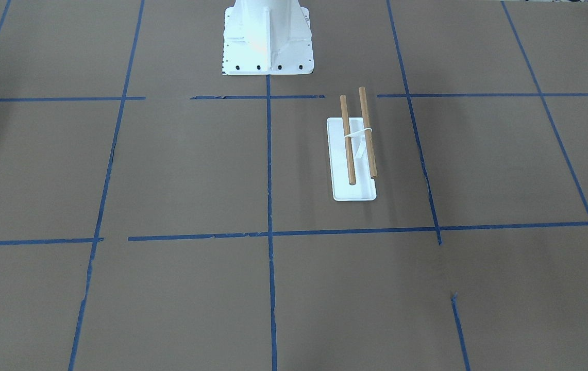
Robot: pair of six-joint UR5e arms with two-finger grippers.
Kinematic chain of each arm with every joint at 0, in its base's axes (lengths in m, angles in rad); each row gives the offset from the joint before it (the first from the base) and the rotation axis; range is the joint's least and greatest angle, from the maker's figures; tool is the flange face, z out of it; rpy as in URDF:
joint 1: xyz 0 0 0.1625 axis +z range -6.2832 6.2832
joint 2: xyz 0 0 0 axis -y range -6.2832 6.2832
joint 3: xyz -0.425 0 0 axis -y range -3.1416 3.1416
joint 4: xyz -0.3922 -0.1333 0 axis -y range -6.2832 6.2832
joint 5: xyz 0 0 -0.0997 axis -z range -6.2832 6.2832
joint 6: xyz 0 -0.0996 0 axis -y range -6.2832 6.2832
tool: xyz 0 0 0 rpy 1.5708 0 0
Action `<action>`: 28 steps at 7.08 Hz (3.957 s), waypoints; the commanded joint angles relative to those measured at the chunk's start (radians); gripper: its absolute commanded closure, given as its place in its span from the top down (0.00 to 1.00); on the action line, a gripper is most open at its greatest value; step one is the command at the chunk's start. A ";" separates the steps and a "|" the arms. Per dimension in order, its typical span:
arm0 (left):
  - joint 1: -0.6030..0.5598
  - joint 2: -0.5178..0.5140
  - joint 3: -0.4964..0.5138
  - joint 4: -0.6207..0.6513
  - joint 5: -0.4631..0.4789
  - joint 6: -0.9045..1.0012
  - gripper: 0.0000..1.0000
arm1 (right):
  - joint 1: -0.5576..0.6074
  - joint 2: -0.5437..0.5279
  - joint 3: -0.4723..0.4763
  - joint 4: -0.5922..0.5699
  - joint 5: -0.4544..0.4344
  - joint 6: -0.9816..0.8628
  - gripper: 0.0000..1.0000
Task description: Hang towel on rack
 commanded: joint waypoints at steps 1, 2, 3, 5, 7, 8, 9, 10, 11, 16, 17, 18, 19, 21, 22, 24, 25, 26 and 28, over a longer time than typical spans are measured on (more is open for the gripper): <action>0.002 0.000 -0.002 0.005 0.000 0.003 1.00 | 0.000 0.005 0.005 0.002 0.000 -0.007 1.00; 0.002 0.000 -0.006 0.003 0.000 0.003 1.00 | 0.000 0.011 0.026 0.047 -0.005 -0.009 1.00; 0.002 -0.008 -0.021 -0.005 0.001 0.003 1.00 | 0.000 -0.004 0.026 0.152 -0.015 -0.001 1.00; 0.000 -0.070 -0.022 -0.021 -0.005 -0.005 1.00 | -0.002 -0.039 0.026 0.240 -0.014 -0.010 1.00; 0.005 -0.086 -0.012 -0.099 -0.012 0.000 1.00 | -0.024 -0.136 0.020 0.491 -0.022 0.014 1.00; 0.005 -0.089 -0.011 -0.133 -0.012 -0.002 1.00 | -0.038 -0.188 0.016 0.495 -0.022 0.022 0.99; 0.005 -0.088 -0.009 -0.155 -0.012 -0.002 1.00 | -0.082 -0.202 -0.001 0.497 -0.066 0.018 1.00; 0.005 -0.088 -0.009 -0.156 -0.012 -0.002 1.00 | -0.150 -0.227 -0.004 0.499 -0.125 0.008 0.99; 0.005 -0.088 -0.011 -0.156 -0.012 -0.002 1.00 | -0.181 -0.241 -0.030 0.499 -0.165 -0.045 0.95; 0.005 -0.094 -0.012 -0.158 -0.012 -0.003 1.00 | -0.213 -0.225 -0.225 0.586 -0.250 -0.312 0.74; 0.005 -0.095 -0.011 -0.158 -0.012 -0.003 1.00 | -0.225 -0.225 -0.225 0.586 -0.250 -0.314 0.38; 0.005 -0.097 -0.011 -0.158 -0.012 -0.003 1.00 | -0.232 -0.222 -0.219 0.587 -0.250 -0.317 0.09; 0.005 -0.097 -0.011 -0.158 -0.012 -0.003 1.00 | -0.235 -0.207 -0.218 0.588 -0.250 -0.329 0.00; 0.005 -0.097 -0.011 -0.158 -0.012 -0.003 1.00 | -0.235 -0.192 -0.166 0.574 -0.244 -0.373 0.00; 0.005 -0.097 -0.011 -0.158 -0.012 -0.003 1.00 | -0.232 -0.189 -0.135 0.543 -0.241 -0.374 0.00; 0.005 -0.098 -0.014 -0.158 -0.012 -0.003 1.00 | -0.215 -0.166 0.050 0.337 -0.241 -0.375 0.00; 0.005 -0.100 -0.020 -0.176 -0.014 -0.023 1.00 | -0.195 -0.120 0.157 0.236 -0.236 -0.377 0.00; 0.005 -0.101 -0.021 -0.246 -0.014 -0.078 1.00 | -0.193 -0.060 0.225 0.145 -0.232 -0.372 0.00; 0.009 -0.110 -0.032 -0.346 -0.015 -0.193 1.00 | -0.204 0.142 0.244 0.011 -0.121 -0.357 0.00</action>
